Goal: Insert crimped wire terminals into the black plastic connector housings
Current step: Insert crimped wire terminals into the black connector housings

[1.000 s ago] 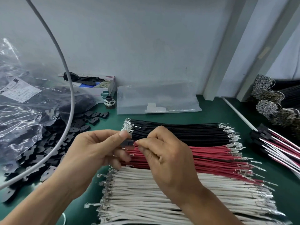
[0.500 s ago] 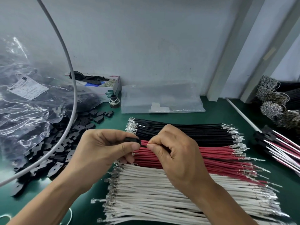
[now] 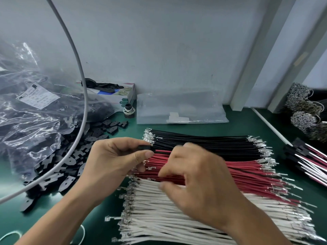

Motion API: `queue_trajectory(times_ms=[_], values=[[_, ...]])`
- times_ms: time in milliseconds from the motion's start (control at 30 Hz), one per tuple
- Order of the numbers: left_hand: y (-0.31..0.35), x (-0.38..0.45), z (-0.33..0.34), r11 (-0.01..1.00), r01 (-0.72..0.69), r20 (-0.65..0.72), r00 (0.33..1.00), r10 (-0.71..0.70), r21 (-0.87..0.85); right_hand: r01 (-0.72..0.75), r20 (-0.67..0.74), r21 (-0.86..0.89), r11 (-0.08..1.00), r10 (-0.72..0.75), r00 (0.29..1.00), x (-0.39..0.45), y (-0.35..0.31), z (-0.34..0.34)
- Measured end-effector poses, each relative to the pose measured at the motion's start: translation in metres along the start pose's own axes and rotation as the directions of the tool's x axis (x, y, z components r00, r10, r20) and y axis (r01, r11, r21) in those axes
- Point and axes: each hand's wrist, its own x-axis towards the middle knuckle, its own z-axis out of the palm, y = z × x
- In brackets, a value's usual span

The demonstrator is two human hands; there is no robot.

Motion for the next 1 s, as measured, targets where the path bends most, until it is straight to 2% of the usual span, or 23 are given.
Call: queue_trajectory(times_ms=[67, 133, 600, 700, 767, 800, 900, 1000], values=[[0.001, 0.0, -0.001, 1.0, 0.007, -0.008, 1.0, -0.007, 0.012, -0.038, 0.164, 0.017, 0.999, 0.035, 0.986, -0.001, -0.005, 0.008], [0.001, 0.001, -0.002, 1.0, 0.01, -0.025, 1.0, -0.01, 0.021, -0.065, 0.215, 0.056, 0.996, 0.052, 0.975, -0.001, -0.005, 0.015], [-0.005, 0.003, -0.004, 0.999, 0.044, -0.02, 0.999, -0.044, 0.007, -0.181, 0.246, 0.109, 0.977, 0.15, 0.957, -0.001, -0.004, 0.009], [-0.003, 0.005, -0.007, 0.999, 0.05, -0.026, 0.998, -0.051, -0.009, -0.272, 0.242, 0.263, 0.926, 0.21, 0.947, 0.003, 0.004, -0.003], [-0.002, 0.005, -0.009, 0.998, 0.063, -0.011, 0.998, -0.063, -0.026, -0.308, 0.205, 0.381, 0.872, 0.245, 0.948, 0.003, 0.01, -0.01], [-0.002, 0.005, -0.009, 0.996, 0.074, -0.001, 0.997, -0.074, -0.041, -0.287, 0.15, 0.386, 0.877, 0.247, 0.957, 0.003, 0.012, -0.011], [-0.003, 0.005, -0.009, 0.993, 0.098, 0.028, 0.995, -0.097, -0.066, -0.208, -0.045, 0.261, 0.943, 0.227, 0.973, 0.002, 0.013, -0.008], [-0.004, 0.005, -0.009, 0.993, 0.101, 0.039, 0.994, -0.098, -0.068, -0.166, -0.139, 0.203, 0.965, 0.196, 0.971, 0.002, 0.012, -0.003]])
